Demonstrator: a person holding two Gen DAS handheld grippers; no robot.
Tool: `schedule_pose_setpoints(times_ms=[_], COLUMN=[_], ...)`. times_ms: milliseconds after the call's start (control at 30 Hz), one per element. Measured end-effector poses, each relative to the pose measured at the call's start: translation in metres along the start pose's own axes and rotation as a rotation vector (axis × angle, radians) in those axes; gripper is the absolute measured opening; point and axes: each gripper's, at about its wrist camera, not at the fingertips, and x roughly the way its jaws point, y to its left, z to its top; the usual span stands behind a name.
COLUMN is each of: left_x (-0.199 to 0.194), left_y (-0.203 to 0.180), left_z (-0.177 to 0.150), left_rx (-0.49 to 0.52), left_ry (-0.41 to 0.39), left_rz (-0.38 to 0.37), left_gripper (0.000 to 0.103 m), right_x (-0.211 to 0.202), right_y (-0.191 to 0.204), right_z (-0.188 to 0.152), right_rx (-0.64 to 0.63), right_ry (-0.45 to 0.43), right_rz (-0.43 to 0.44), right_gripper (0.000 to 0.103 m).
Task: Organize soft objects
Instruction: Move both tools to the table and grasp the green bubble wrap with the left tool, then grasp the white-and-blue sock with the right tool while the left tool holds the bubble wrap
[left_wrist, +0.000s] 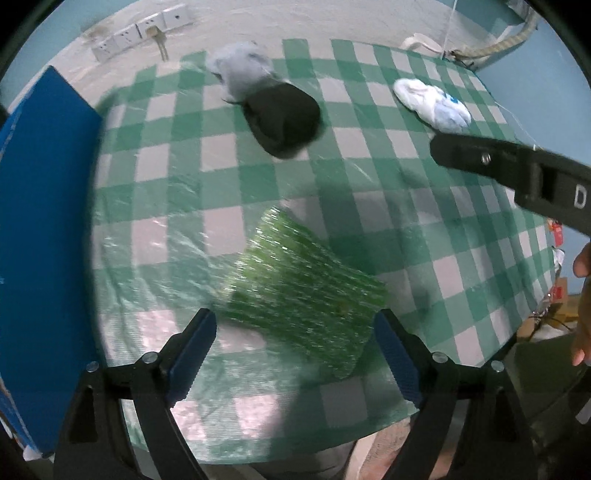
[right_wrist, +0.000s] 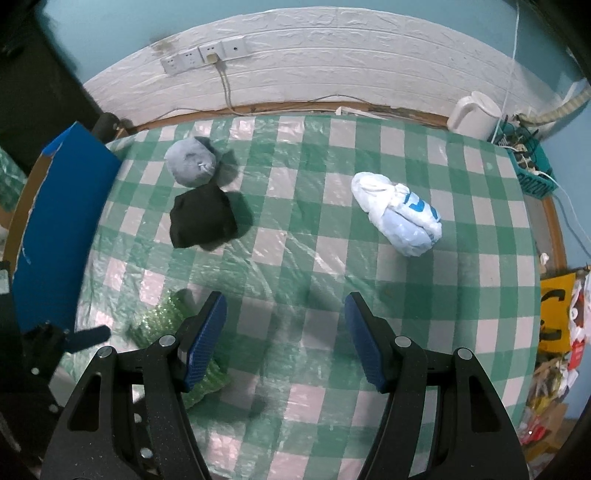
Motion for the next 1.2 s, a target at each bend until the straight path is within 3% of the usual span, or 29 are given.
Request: schedule_pose_setpoints(times_ms=[333, 500, 700, 933, 1033, 1200], left_x=[0.032, 0.037, 0.038, 0.038, 0.041, 0.042], left_y=[-0.009, -0.016, -0.021, -0.012, -0.004, 0.009], left_z=[-0.001, -0.003, 0.005, 0.03, 0.041, 0.06], left_rx=[0.013, 0.041, 0.07, 0.035, 0.007, -0.017], left_ry=[0.059, 0.027, -0.024, -0.045, -0.045, -0.057], left_rz=[0.037, 0.047, 0.064, 0.06, 0.02, 0.014], left_gripper=[0.089, 0.086, 0.059, 0.014, 0.01, 0.009], right_x=[0.011, 0.017, 0.022, 0.033, 0.038, 0.05], right_y=[-0.014, -0.026, -0.039, -0.052, -0.06, -0.068], right_z=[-0.001, 0.002, 0.012, 0.034, 0.043, 0.055], right_rx=[0.014, 0.025, 0.025, -0.018, -0.024, -0.06], right_ry=[0.025, 0.039, 0.041, 0.031, 0.031, 0.031], right_rz=[-0.011, -0.039, -0.069, -0.12, -0.136, -0.16], right_gripper=[0.066, 0.066, 0.066, 0.066, 0.066, 0.066])
